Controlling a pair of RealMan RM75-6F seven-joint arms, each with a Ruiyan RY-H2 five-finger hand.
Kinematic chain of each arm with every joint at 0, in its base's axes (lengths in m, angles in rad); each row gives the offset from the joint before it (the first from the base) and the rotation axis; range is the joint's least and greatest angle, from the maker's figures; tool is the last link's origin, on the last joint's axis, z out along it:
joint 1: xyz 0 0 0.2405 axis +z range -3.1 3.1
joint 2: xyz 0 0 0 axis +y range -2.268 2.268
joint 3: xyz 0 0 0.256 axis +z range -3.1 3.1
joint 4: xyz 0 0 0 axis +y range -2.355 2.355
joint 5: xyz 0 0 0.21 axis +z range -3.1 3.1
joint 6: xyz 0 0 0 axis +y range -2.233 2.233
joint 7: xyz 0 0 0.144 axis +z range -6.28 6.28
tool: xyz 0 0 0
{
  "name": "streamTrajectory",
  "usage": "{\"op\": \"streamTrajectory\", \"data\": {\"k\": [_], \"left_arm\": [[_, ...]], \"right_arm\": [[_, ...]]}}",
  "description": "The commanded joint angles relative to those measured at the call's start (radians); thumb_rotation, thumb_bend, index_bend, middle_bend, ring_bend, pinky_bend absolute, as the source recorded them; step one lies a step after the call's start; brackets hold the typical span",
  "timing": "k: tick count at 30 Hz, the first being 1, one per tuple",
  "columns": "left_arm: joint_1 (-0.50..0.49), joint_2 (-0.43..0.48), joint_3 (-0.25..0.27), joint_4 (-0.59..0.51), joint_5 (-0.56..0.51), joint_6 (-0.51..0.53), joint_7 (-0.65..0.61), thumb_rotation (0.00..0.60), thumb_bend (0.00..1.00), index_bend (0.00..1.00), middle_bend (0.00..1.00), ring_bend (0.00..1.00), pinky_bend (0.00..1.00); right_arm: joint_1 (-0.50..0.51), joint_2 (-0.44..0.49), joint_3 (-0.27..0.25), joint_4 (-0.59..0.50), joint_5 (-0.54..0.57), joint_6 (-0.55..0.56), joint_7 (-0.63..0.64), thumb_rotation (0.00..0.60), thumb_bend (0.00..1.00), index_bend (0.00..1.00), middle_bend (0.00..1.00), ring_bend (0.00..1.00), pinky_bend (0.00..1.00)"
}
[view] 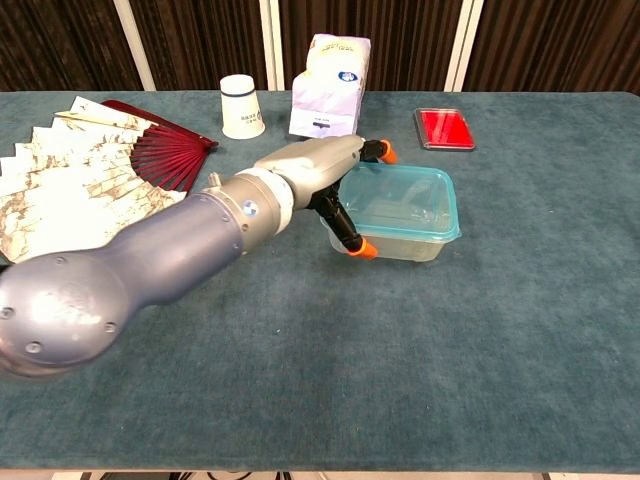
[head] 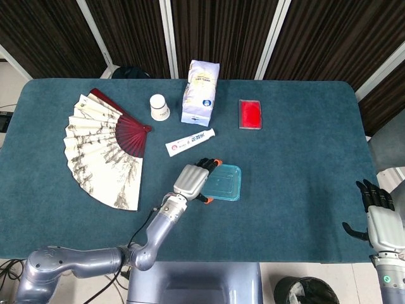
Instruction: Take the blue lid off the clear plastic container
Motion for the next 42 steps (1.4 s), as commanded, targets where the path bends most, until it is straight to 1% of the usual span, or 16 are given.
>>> {"op": "streamTrajectory", "data": {"k": [1,7,13,18,25,30,37,39,42], "left_arm": [[0.009,0.094,0.071,-0.018,0.138,-0.067,-0.124,0.6,0.12,0.23,0.28,0.26,0.4],[0.019,0.168,0.13,-0.026,0.288,-0.081,-0.3,0.6,0.12,0.25,0.29,0.27,0.4],[0.011,0.199,0.16,-0.01,0.37,-0.084,-0.419,0.6,0.12,0.25,0.29,0.27,0.4],[-0.006,0.196,0.171,0.017,0.412,-0.09,-0.504,0.6,0.12,0.25,0.29,0.27,0.4],[-0.033,0.19,0.177,0.011,0.427,-0.109,-0.519,0.6,0.12,0.25,0.29,0.27,0.4],[-0.049,0.18,0.177,0.016,0.418,-0.132,-0.499,0.6,0.12,0.25,0.29,0.27,0.4],[-0.057,0.147,0.156,0.033,0.354,-0.157,-0.46,0.6,0.12,0.25,0.28,0.27,0.4],[-0.056,0.132,0.148,0.033,0.324,-0.163,-0.447,0.6,0.13,0.25,0.28,0.27,0.4],[-0.062,0.121,0.143,0.035,0.305,-0.168,-0.422,0.6,0.13,0.25,0.28,0.27,0.4]], "right_arm": [[0.001,0.001,-0.001,0.0,-0.003,0.0,-0.001,0.6,0.29,0.0,0.0,0.0,0.0],[0.006,-0.005,-0.001,-0.001,-0.017,0.006,-0.01,0.6,0.29,0.0,0.0,0.0,0.0],[0.021,-0.024,-0.014,-0.015,-0.088,0.018,-0.026,0.6,0.29,0.0,0.0,0.0,0.0],[0.032,-0.064,-0.033,-0.04,-0.125,0.011,-0.063,0.6,0.29,0.0,0.0,0.0,0.0],[0.058,-0.144,-0.054,-0.068,-0.14,-0.026,-0.125,0.6,0.29,0.0,0.0,0.0,0.0],[0.07,-0.192,-0.06,-0.075,-0.128,-0.049,-0.151,0.6,0.29,0.0,0.0,0.0,0.0],[0.083,-0.268,-0.052,-0.08,-0.099,-0.062,-0.178,0.6,0.29,0.0,0.0,0.0,0.0],[0.086,-0.302,-0.047,-0.086,-0.078,-0.066,-0.193,0.6,0.29,0.0,0.0,0.0,0.0],[0.096,-0.346,-0.046,-0.085,-0.066,-0.074,-0.222,0.6,0.29,0.0,0.0,0.0,0.0]]}}
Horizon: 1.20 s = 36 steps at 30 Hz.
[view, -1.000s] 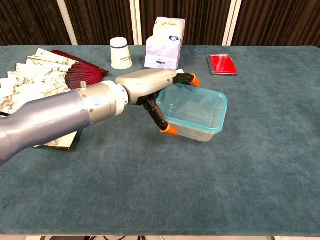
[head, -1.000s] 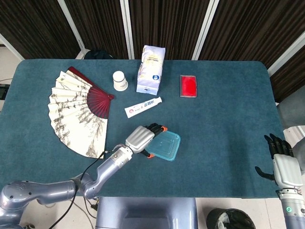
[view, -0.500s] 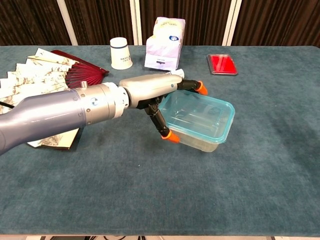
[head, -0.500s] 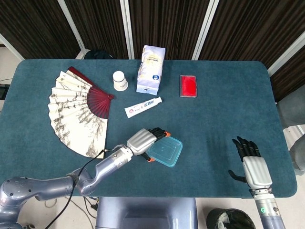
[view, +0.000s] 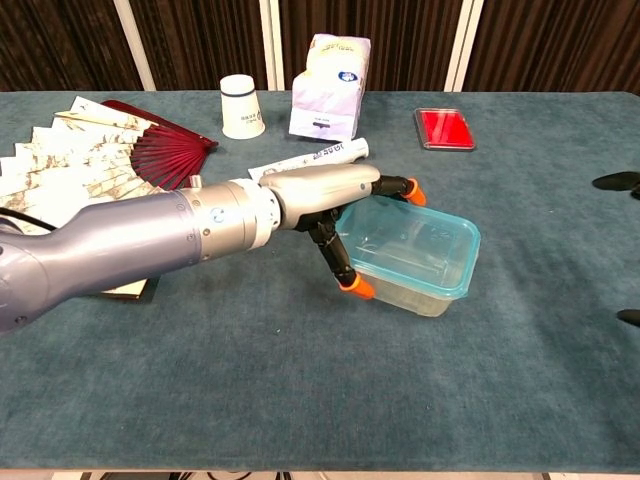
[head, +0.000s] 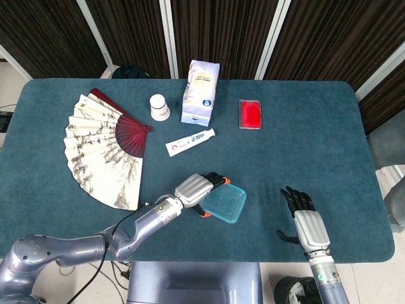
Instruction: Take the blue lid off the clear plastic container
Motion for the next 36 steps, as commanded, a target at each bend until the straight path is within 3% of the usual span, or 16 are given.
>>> {"op": "streamTrajectory", "data": {"k": [1,7,17,36], "left_arm": [[-0.006,-0.017,-0.009,0.002,-0.024,-0.009,0.031,0.6,0.13,0.25,0.28,0.27,0.4],[-0.017,-0.024,-0.015,-0.006,-0.047,-0.023,0.058,0.6,0.13,0.25,0.28,0.27,0.4],[-0.026,-0.014,-0.023,-0.028,-0.09,-0.04,0.091,0.6,0.13,0.25,0.28,0.27,0.4],[-0.026,-0.028,-0.035,-0.041,-0.158,-0.023,0.134,0.6,0.13,0.25,0.28,0.27,0.4]], "right_arm": [[0.013,-0.054,0.003,0.0,0.022,-0.013,-0.037,0.6,0.29,0.0,0.0,0.0,0.0],[0.033,-0.137,0.017,-0.003,0.059,-0.029,-0.077,0.6,0.29,0.0,0.0,0.0,0.0],[0.071,-0.261,0.084,-0.007,0.139,-0.01,-0.15,0.6,0.29,0.0,0.0,0.0,0.0],[0.083,-0.305,0.065,-0.02,0.165,0.013,-0.18,0.6,0.29,0.0,0.0,0.0,0.0]]}}
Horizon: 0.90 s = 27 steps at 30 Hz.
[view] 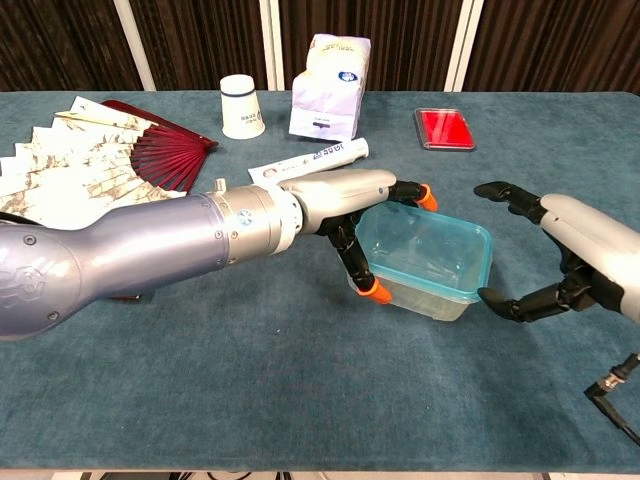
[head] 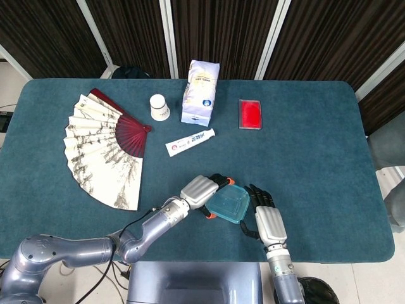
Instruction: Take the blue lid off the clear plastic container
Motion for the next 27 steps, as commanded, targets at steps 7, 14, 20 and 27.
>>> {"op": "streamTrajectory", "data": {"k": [7,14,20,27], "left_arm": [[0.001,0.012,0.009,-0.007,0.003,0.003,0.009,0.6,0.13,0.25,0.28,0.27,0.4],[0.004,0.021,0.012,-0.013,0.002,0.01,0.012,0.6,0.13,0.25,0.28,0.27,0.4],[0.003,0.021,0.012,-0.017,-0.002,0.011,0.015,0.6,0.13,0.25,0.28,0.27,0.4],[0.003,0.018,0.018,-0.021,-0.002,0.01,0.018,0.6,0.13,0.25,0.28,0.27,0.4]], "right_arm": [[0.005,-0.002,0.008,0.002,0.005,0.014,-0.006,0.6,0.29,0.0,0.0,0.0,0.0],[0.008,-0.004,0.005,-0.004,0.011,0.017,-0.009,0.6,0.29,0.0,0.0,0.0,0.0],[0.007,-0.006,0.0,-0.01,0.021,0.019,-0.009,0.6,0.29,0.0,0.0,0.0,0.0],[0.01,-0.012,0.0,-0.01,0.024,0.023,-0.004,0.6,0.29,0.0,0.0,0.0,0.0]]}}
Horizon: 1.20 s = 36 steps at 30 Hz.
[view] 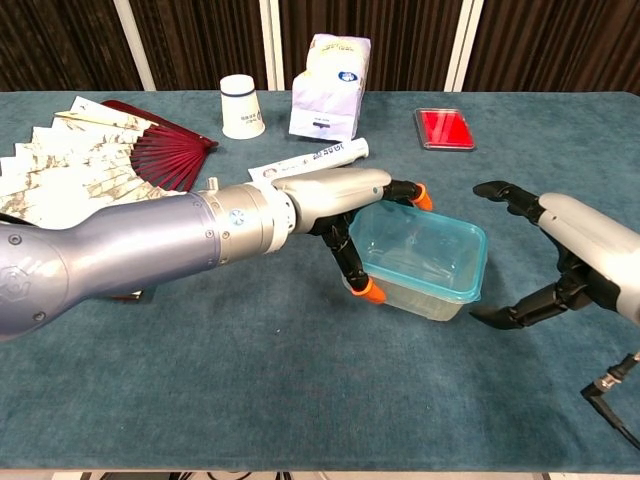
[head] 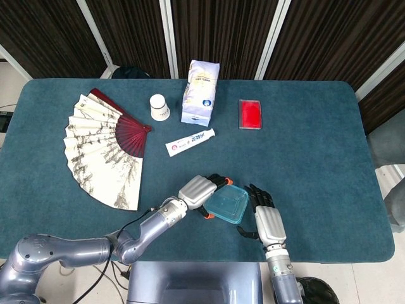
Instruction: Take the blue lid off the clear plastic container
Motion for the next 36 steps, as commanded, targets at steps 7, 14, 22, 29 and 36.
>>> {"op": "streamTrajectory", "data": {"k": [7,14,22,29,36], "left_arm": [[0.0,-0.002,0.004,0.001,-0.002,-0.001,0.002,0.6,0.13,0.25,0.28,0.27,0.4],[0.0,-0.006,0.003,0.002,-0.004,0.0,0.002,0.6,0.13,0.25,0.28,0.27,0.4],[-0.002,-0.014,-0.001,0.001,-0.007,0.005,0.001,0.6,0.13,0.25,0.28,0.27,0.4],[-0.001,-0.016,-0.003,-0.004,-0.013,0.007,0.004,0.6,0.13,0.25,0.28,0.27,0.4],[0.001,-0.015,-0.006,-0.007,-0.023,0.007,0.001,0.6,0.13,0.25,0.28,0.27,0.4]], "right_arm": [[0.002,-0.005,0.006,0.003,0.001,0.004,0.012,0.6,0.29,0.0,0.0,0.0,0.0],[0.003,-0.007,0.007,0.001,0.008,0.006,0.015,0.6,0.29,0.0,0.0,0.0,0.0],[0.001,-0.012,0.016,-0.014,0.035,0.01,0.025,0.6,0.29,0.0,0.0,0.0,0.0],[-0.001,-0.016,0.024,-0.019,0.045,0.014,0.046,0.6,0.29,0.0,0.0,0.0,0.0],[-0.005,-0.02,0.026,-0.011,0.033,0.021,0.076,0.6,0.29,0.0,0.0,0.0,0.0]]}}
